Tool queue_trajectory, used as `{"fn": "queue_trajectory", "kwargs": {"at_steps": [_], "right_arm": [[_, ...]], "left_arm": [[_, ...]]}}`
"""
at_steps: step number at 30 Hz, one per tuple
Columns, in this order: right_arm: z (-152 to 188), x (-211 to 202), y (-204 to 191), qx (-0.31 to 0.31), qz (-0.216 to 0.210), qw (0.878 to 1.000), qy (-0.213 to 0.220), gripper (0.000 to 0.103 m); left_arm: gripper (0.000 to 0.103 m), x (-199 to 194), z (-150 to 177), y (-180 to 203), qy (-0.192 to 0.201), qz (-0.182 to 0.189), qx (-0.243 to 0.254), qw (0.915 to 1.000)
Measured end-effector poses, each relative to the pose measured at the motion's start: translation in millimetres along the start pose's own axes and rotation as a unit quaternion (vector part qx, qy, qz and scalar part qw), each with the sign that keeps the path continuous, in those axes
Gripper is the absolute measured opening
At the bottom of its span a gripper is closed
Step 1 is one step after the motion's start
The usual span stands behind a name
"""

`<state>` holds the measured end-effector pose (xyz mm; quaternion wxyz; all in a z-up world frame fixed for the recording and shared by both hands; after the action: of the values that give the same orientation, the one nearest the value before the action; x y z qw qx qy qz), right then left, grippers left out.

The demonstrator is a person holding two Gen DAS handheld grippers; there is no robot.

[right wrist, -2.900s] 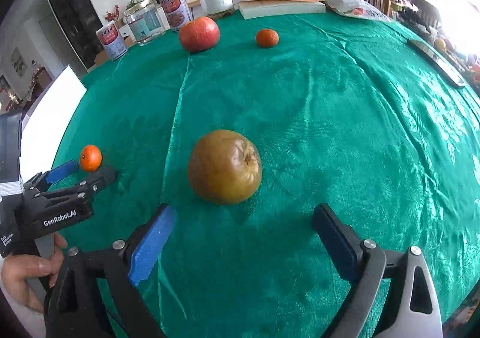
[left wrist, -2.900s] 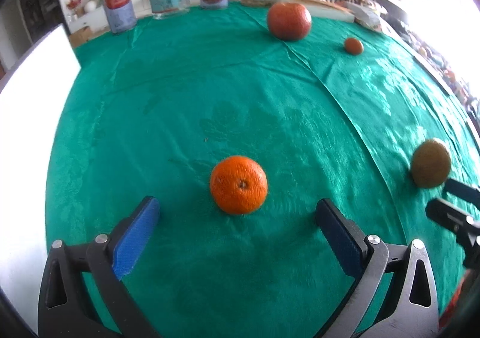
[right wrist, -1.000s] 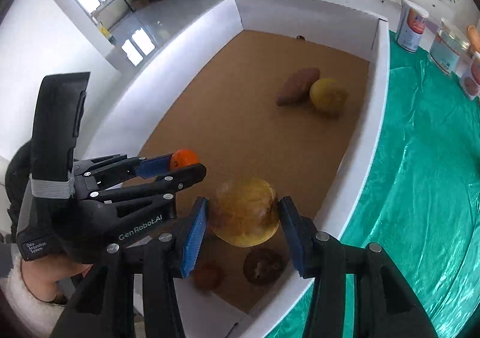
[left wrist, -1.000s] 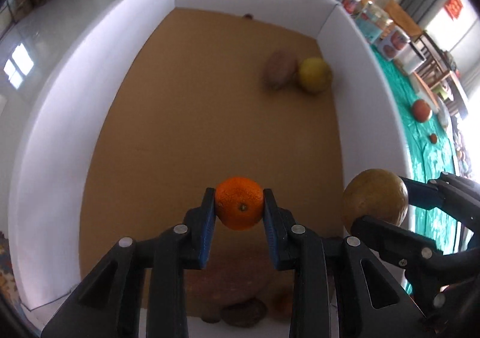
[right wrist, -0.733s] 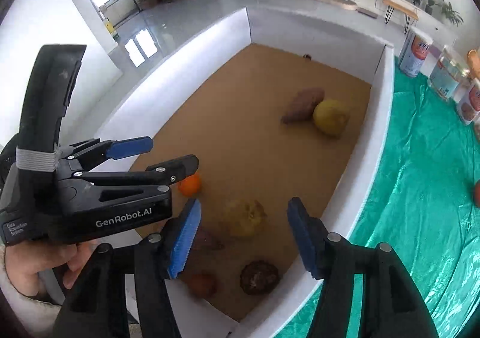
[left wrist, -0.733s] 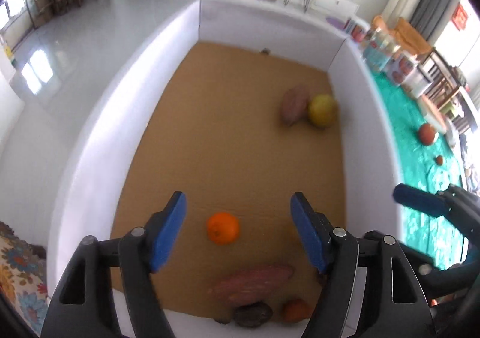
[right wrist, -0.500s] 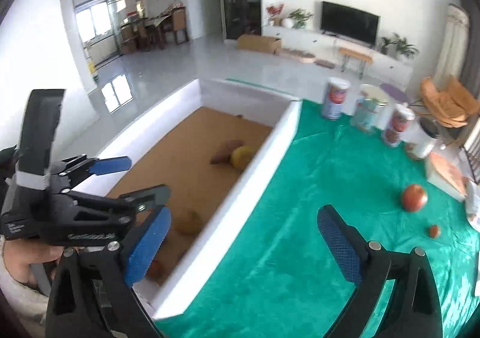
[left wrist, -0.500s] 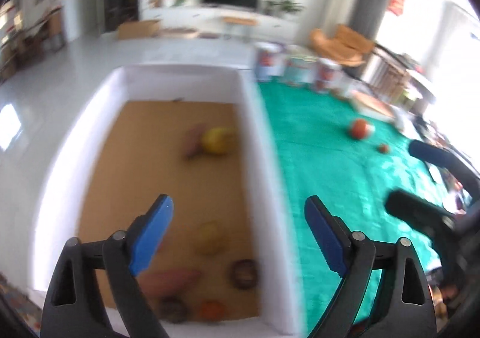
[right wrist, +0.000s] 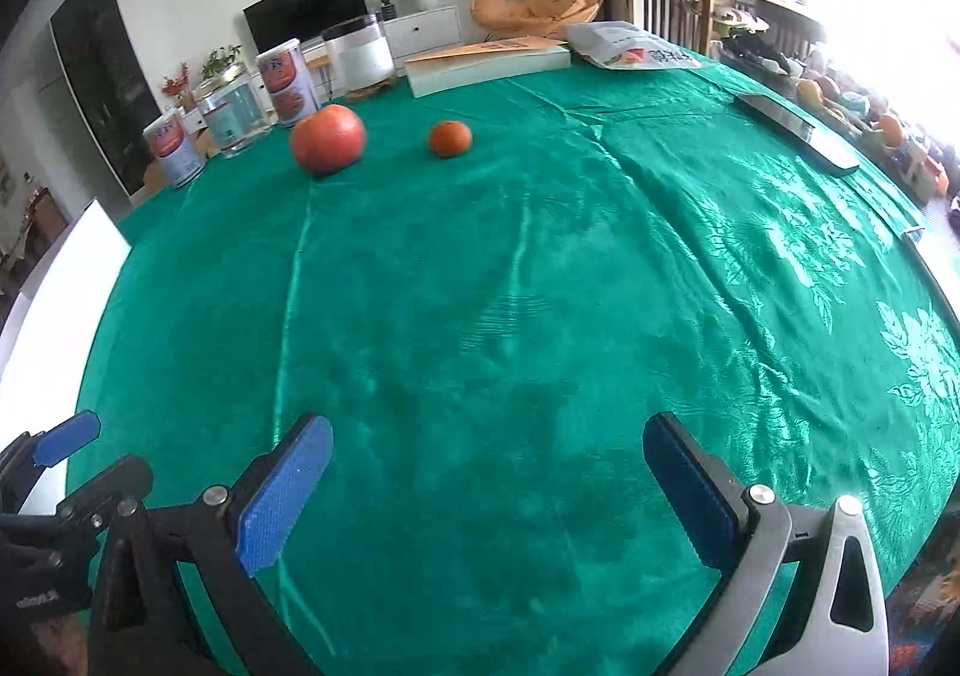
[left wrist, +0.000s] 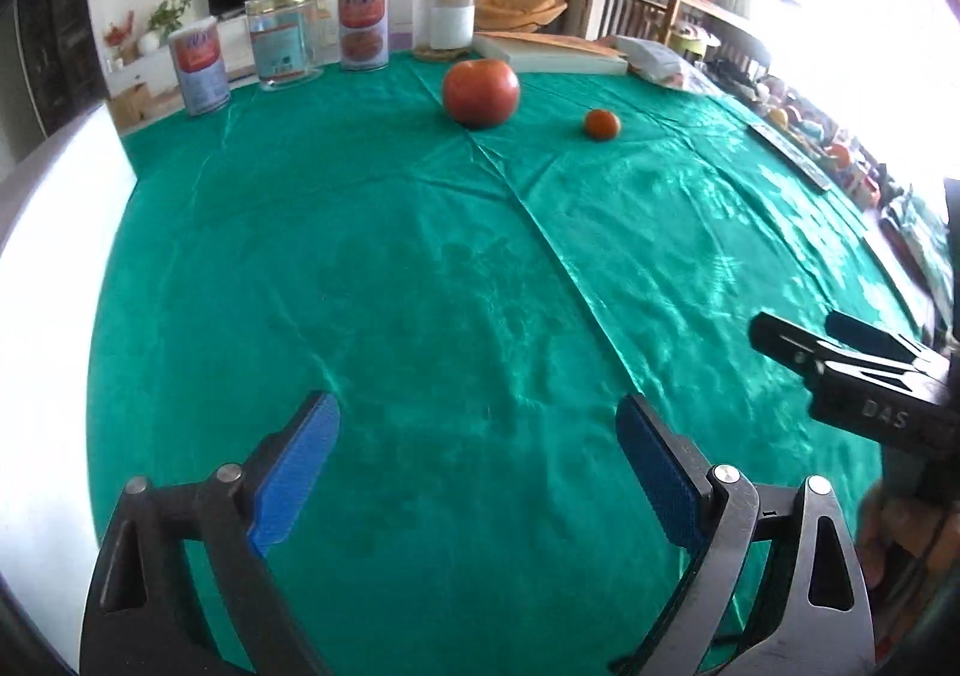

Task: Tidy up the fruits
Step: 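Move both open grippers back over the table toward the remaining fruits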

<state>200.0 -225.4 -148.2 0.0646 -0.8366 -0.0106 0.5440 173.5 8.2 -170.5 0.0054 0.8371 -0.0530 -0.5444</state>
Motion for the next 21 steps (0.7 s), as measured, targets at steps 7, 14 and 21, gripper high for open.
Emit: {"fn": "queue_trajectory", "kwargs": {"at_steps": [7, 14, 21], "right_arm": [[-15.8, 33.4, -12.4, -0.014, 0.018, 1.0, 0.012, 0.103], [-15.1, 31.2, -3.7, -0.005, 0.024, 0.999, 0.03, 0.103], [-15.6, 38.0, -0.7, -0.002, 0.028, 0.999, 0.021, 0.103]], "left_arm": [[0.094, 33.8, -19.3, -14.8, -0.015, -0.025, -0.027, 0.9992], [0.094, 35.8, -25.8, -21.2, -0.002, -0.039, -0.031, 0.9988], [0.095, 42.0, -25.3, -18.9, -0.006, -0.047, -0.026, 0.9985]]}}
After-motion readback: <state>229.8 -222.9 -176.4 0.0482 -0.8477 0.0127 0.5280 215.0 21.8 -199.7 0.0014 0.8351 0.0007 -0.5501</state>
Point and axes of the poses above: each gripper's, at about its wrist camera, not at the fingertips, and x roughly the way its jaws point, y to its right, z to its underside, the point moved 3 cm from there along x, roughly the way its jaws point, and after that the axes turned 14 degrees about -y, right-handed, at the moved point
